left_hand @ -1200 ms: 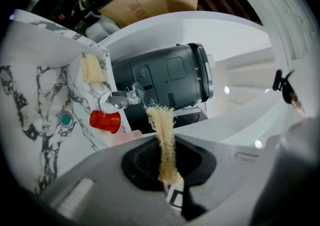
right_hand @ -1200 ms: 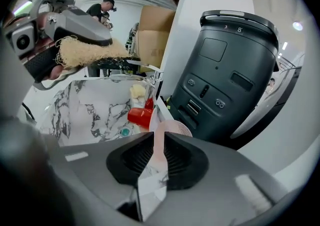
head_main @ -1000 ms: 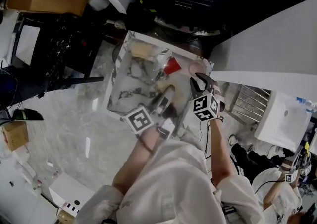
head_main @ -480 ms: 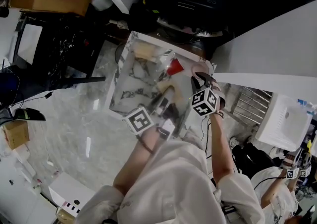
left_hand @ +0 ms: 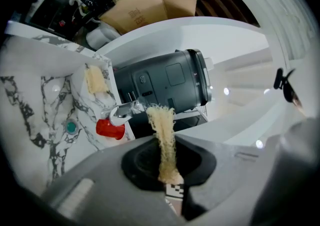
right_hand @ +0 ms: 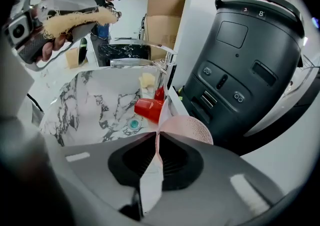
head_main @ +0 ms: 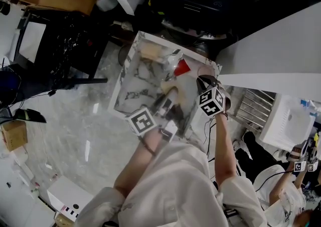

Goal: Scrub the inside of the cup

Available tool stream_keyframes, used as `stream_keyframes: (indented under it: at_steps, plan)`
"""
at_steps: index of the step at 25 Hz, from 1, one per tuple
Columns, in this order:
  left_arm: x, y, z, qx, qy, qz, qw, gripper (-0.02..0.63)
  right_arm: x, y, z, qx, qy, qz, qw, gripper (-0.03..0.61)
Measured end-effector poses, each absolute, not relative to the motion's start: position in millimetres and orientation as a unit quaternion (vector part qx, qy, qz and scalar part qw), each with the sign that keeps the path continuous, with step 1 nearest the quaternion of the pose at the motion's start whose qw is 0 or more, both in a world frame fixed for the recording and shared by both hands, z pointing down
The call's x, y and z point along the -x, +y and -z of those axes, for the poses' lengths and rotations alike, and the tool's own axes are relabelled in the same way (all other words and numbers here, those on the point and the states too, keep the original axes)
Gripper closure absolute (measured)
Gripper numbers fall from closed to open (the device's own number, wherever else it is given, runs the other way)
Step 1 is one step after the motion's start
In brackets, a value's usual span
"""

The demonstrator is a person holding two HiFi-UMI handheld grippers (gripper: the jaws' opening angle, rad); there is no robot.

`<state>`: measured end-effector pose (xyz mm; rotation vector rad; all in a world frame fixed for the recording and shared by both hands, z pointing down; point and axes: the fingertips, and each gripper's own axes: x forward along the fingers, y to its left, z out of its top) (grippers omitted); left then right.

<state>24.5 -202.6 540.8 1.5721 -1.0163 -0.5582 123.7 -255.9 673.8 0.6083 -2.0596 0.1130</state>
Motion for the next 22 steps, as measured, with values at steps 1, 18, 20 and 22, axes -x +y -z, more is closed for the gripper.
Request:
stream_keyframes:
  at_steps: [1,18,20,22]
  plan:
    - [-23.5,-201.9,-538.0,-0.671,-0.430,0.235,0.557,0.589,-122.5,-253.6,-670.0,-0.251,-0.844,-0.049,0.471,0.563]
    - [-22.5,-188.5,-494.1,-0.728,-0.360,0.236,0.533,0.589,-105.2,-199.7,-571.3,-0.268,-0.876,-0.050,0.397,0.563]
    - [-22.5,-187.1,-486.7,-0.733,-0.352,0.238,0.532,0.589,-100.9,-191.1,-559.2,-0.265,-0.880,-0.045,0.392,0.563]
    - [-21.7,-184.6,-477.0,-0.736,-0.344,0.241,0.530,0.589,-95.6,-181.3,-545.8,-0.261,-0.885,-0.039,0.385,0.563]
